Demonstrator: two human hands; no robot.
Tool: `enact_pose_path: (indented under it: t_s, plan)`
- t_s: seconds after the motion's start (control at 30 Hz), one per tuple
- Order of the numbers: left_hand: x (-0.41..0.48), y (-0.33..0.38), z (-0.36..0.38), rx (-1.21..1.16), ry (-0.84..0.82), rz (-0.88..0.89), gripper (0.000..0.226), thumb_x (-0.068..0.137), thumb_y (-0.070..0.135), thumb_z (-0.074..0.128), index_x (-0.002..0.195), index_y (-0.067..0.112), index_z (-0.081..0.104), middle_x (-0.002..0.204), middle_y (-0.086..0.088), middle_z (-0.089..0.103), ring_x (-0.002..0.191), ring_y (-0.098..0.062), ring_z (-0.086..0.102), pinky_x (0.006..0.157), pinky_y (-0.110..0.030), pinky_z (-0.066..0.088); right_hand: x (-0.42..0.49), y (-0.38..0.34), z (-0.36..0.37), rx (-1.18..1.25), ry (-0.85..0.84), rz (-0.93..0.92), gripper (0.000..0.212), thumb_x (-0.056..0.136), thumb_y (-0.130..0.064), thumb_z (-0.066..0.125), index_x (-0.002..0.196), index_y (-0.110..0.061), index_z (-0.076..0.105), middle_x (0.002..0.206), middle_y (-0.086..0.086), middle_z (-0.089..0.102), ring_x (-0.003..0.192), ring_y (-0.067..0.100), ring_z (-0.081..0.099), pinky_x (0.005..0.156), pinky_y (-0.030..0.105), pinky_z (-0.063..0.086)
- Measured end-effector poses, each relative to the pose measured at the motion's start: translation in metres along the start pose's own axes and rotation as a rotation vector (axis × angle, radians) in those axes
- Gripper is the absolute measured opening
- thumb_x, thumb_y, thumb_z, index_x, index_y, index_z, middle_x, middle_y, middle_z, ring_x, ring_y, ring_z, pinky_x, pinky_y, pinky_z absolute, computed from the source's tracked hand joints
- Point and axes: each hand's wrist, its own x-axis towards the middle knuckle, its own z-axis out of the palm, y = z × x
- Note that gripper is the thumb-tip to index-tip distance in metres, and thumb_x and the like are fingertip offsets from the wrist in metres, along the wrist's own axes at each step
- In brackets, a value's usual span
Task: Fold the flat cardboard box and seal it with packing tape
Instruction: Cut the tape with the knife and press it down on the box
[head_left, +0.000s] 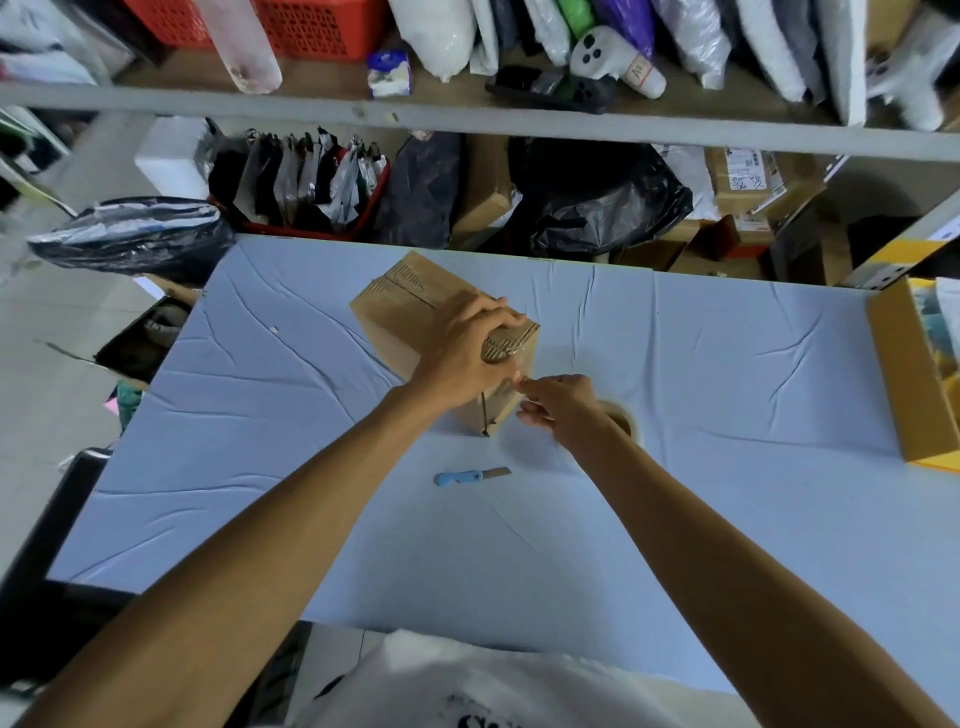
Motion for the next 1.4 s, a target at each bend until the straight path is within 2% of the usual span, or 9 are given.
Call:
enact_pose_path:
  t_s: [0.1,0.2,0.43,0.7,0.87,1.0,1.17,1.27,1.4]
  plan:
    - [-0.003,0.007,0.009,0.044,0.046,-0.016,0.041,0.067,0.024,0.075,0.107,0.017,0.065,0.119,-0.003,0.056,0.122,-0.025,0.044,0.107,-0.042,0.031,0.003,0.012,-0.008,-0.061,0.047,0.018,0.028,0.074,-0.006,0.080,0.072,-0.002,0.052,0.066,0.014,0.055,0.054,0.019,0.056,0.046,0.021,0.054]
    - [-0.003,0.013,0.019,0.128,0.072,-0.013,0.043,0.065,0.023,0.075,0.106,0.017,0.063,0.118,-0.005,0.055,0.120,-0.030,0.042,0.108,-0.043,0.028,-0.001,0.018,-0.016,0.184,-0.032,-0.131,0.015,0.081,-0.001,0.069,0.091,-0.001,0.058,0.076,0.014,0.064,0.065,0.022,0.064,0.060,0.026,0.057]
    - [-0.001,0.023,0.027,0.177,0.183,-0.046,0.032,0.065,0.030,0.074,0.090,0.016,0.059,0.097,-0.002,0.053,0.105,-0.025,0.045,0.100,-0.040,0.034,0.004,0.021,-0.010,0.508,-0.224,-0.156,0.012,0.084,0.003,0.047,0.090,-0.001,0.057,0.081,0.016,0.058,0.075,0.025,0.058,0.069,0.025,0.057]
    - [0.006,0.026,0.028,0.327,0.091,-0.028,0.041,0.066,0.034,0.078,0.097,0.017,0.057,0.104,-0.005,0.053,0.107,-0.028,0.046,0.099,-0.046,0.033,0.007,0.025,-0.010,0.547,-0.247,-0.173,0.009,0.092,-0.002,0.047,0.088,-0.002,0.055,0.074,0.011,0.052,0.068,0.018,0.051,0.065,0.023,0.055]
    - [0.006,0.029,0.031,0.409,0.093,-0.028,0.044,0.066,0.026,0.078,0.101,0.016,0.055,0.108,-0.008,0.051,0.108,-0.032,0.045,0.099,-0.048,0.032,0.002,0.016,-0.018,0.116,0.082,-0.282,0.014,0.089,-0.004,0.059,0.076,-0.003,0.060,0.070,0.011,0.062,0.065,0.021,0.062,0.065,0.027,0.057]
    - [0.006,0.032,0.033,0.511,0.050,0.003,0.045,0.066,0.015,0.074,0.106,0.015,0.053,0.108,-0.012,0.051,0.106,-0.036,0.047,0.095,-0.052,0.037,0.011,0.014,-0.059,-0.280,0.230,-0.347,0.011,0.081,-0.010,0.062,0.071,-0.005,0.062,0.068,0.011,0.067,0.067,0.031,0.066,0.073,0.043,0.058]
    - [0.003,0.043,0.039,0.782,-0.031,-0.025,0.054,0.058,0.005,0.077,0.103,0.007,0.048,0.098,-0.021,0.056,0.096,-0.051,0.057,0.079,-0.064,0.047,0.007,0.030,-0.094,-0.799,0.162,-0.386,0.007,0.075,-0.011,0.063,0.077,-0.018,0.066,0.078,0.003,0.067,0.079,0.024,0.064,0.071,0.030,0.051]
    - [0.005,0.054,0.035,0.848,-0.222,-0.137,0.062,0.056,0.012,0.084,0.108,0.008,0.050,0.113,-0.025,0.058,0.108,-0.059,0.053,0.078,-0.069,0.048,0.007,0.043,-0.106,-1.154,-0.010,-0.466,0.032,0.068,-0.017,0.071,0.099,-0.022,0.068,0.100,0.000,0.069,0.097,0.021,0.062,0.078,0.027,0.050]
    - [0.007,0.053,0.017,0.727,-0.480,-0.115,0.123,0.053,0.046,0.087,0.145,0.015,0.012,0.152,-0.024,0.006,0.138,-0.053,0.008,0.107,-0.066,0.025,0.012,0.058,-0.111,-1.636,-0.085,-0.478,0.058,0.073,-0.029,0.075,0.127,-0.016,0.056,0.134,0.004,0.052,0.127,0.025,0.044,0.093,0.029,0.043]
